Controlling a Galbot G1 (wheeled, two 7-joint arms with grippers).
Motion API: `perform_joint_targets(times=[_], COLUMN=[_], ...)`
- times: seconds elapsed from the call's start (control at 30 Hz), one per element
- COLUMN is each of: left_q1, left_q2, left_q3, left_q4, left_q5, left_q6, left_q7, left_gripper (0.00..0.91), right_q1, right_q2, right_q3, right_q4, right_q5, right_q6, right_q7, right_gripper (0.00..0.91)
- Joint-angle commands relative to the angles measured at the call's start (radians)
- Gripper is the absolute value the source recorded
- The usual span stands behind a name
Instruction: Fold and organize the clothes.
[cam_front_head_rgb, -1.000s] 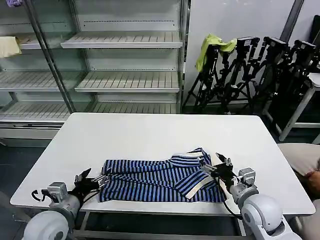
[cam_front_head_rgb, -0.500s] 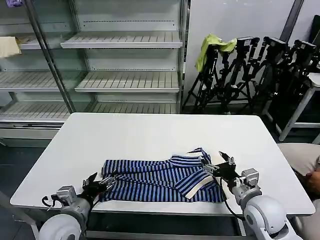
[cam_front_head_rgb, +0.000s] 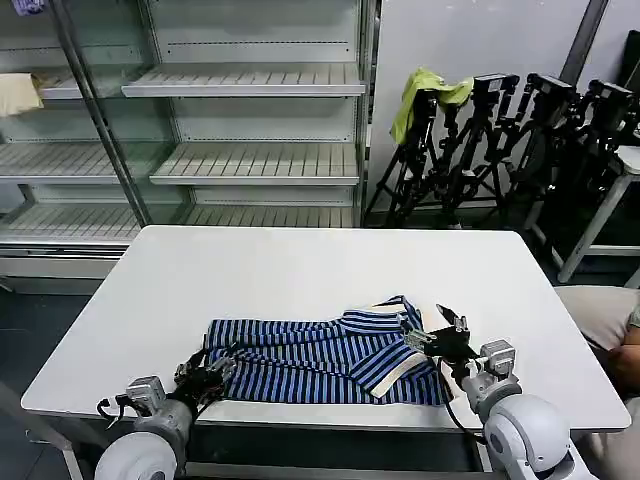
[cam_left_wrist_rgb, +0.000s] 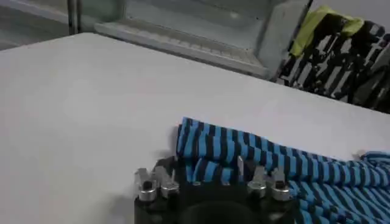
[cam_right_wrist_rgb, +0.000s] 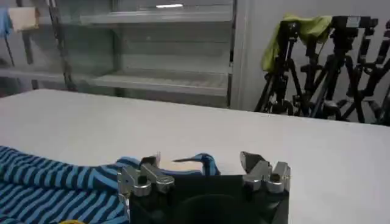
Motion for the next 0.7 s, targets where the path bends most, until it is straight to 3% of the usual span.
perform_joint_targets(times=[0.03,0.33,0.7], left_q1=[-0.008,-0.034,-0.076], left_q2=[-0.013,-0.032,-0.003], left_q3=[0.012,0.043,0.013], left_q4=[0.033,0.061,0.115], left_q5=[0.005,0.043,0.120], left_q6=[-0.007,-0.007,-0.014], left_q7=[-0.008,0.000,0.029], left_gripper=[0.040,0.010,0.010], right_q1=[-0.009,-0.014,-0.021], right_q2=[0.001,0.003,0.009], right_q3=[0.002,0.002,-0.002], right_q4=[0.003,0.004,0.000], right_q5=[-0.007,-0.015,-0.032], right_q6=[0.002,0.006,0.013], right_q7=[0.000,0.001,0.000], right_gripper=[0.907,0.907,0.907])
